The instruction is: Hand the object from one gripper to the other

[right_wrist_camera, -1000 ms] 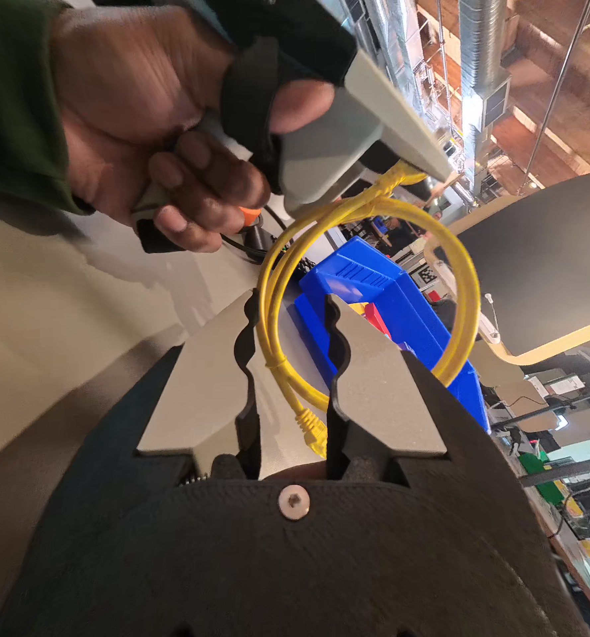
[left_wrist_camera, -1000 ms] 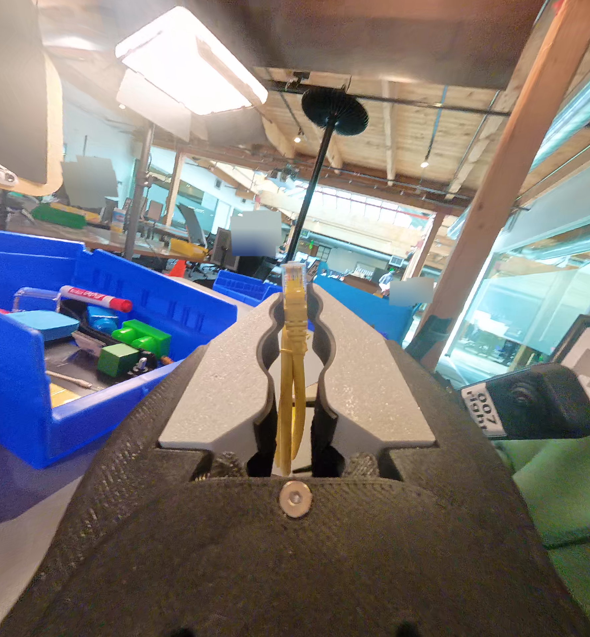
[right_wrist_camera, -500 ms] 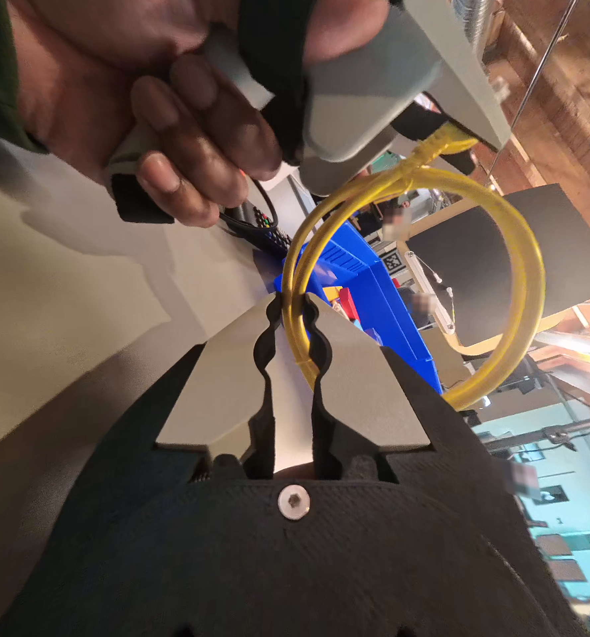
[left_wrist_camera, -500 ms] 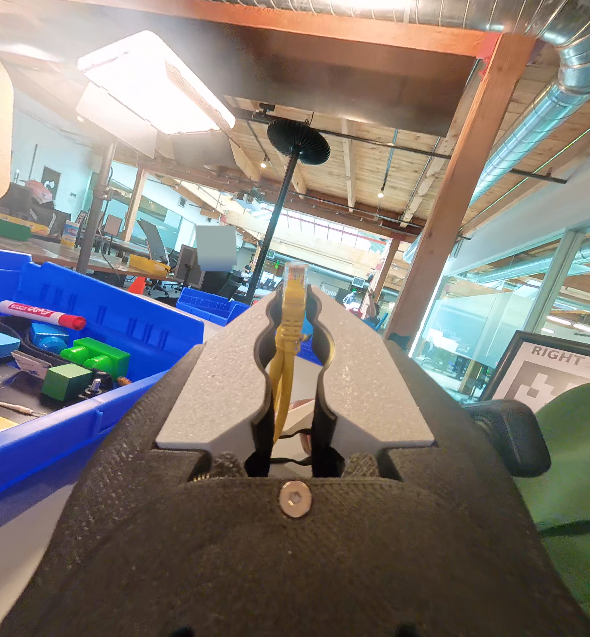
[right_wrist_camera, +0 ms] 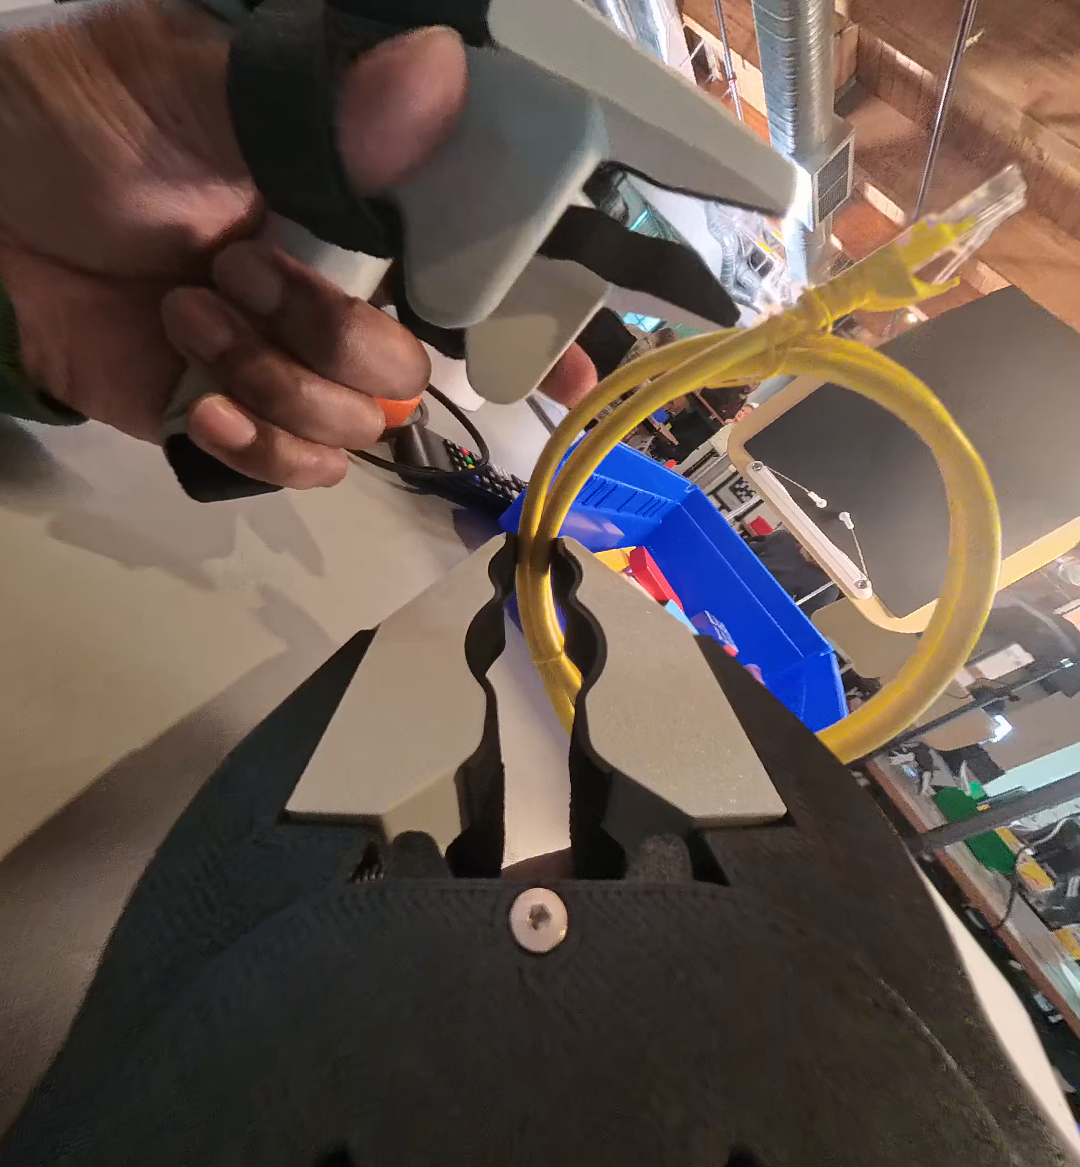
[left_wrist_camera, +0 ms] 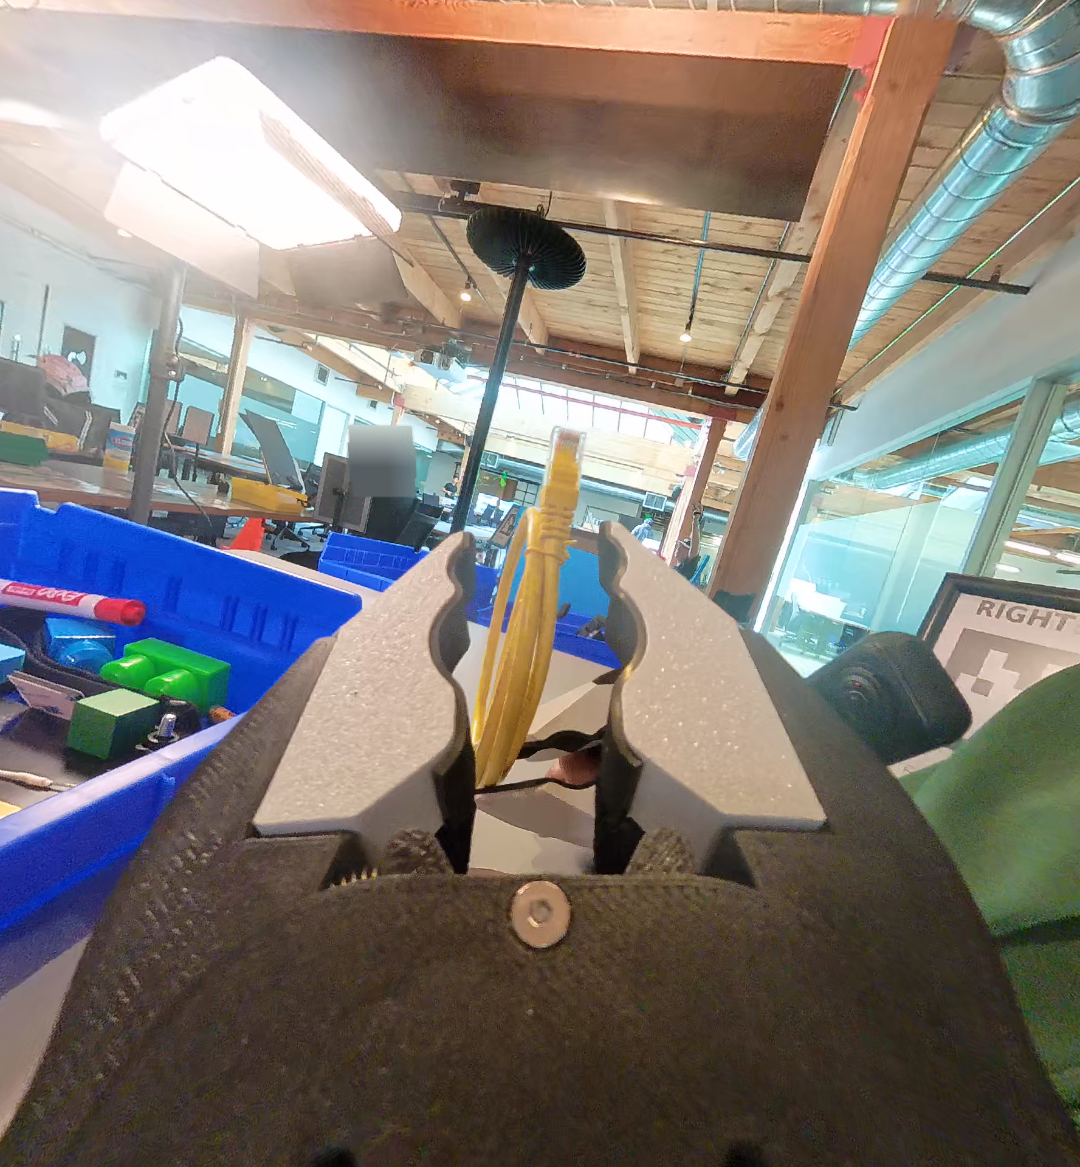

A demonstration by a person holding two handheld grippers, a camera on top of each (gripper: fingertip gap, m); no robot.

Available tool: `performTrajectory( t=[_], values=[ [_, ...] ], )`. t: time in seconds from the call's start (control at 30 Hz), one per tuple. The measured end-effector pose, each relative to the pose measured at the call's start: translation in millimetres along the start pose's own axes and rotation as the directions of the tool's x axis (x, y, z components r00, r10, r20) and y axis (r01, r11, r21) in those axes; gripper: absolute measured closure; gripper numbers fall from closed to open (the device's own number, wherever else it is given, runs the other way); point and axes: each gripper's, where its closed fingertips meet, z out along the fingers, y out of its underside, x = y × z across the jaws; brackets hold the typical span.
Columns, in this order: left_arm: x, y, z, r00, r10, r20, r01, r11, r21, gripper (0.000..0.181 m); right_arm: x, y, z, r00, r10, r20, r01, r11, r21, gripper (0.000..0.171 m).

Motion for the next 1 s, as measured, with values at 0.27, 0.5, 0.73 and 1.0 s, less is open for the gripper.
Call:
performTrajectory(
  t=[0.27, 0.5, 0.73, 1.0],
  values=[
    [-4, 25, 5, 0.999, 0.045, 0.029, -0.041, 0.989, -0.142, 0.141, 8, -4, -2, 0.999, 0.035, -0.029, -0.034, 0.999, 0.024, 0.16],
    [-7, 55, 7, 0.982, 0.185, 0.036, -0.164, 0.934, -0.316, 0.162, 8, -3, -2, 0.999, 0.042, -0.022, -0.042, 0.999, 0.022, 0.16],
    [-15, 56, 4, 0.968, 0.239, 0.076, -0.199, 0.916, -0.349, 0.169, 5, -2, 0, 1.0, 0.026, -0.016, -0.026, 1.0, 0.015, 0.158],
    [-32, 27, -4, 0.967, 0.169, 0.189, -0.127, 0.968, -0.215, 0.171, 11, -9, -4, 0.998, 0.042, -0.044, -0.039, 0.998, 0.056, 0.149]
  ],
)
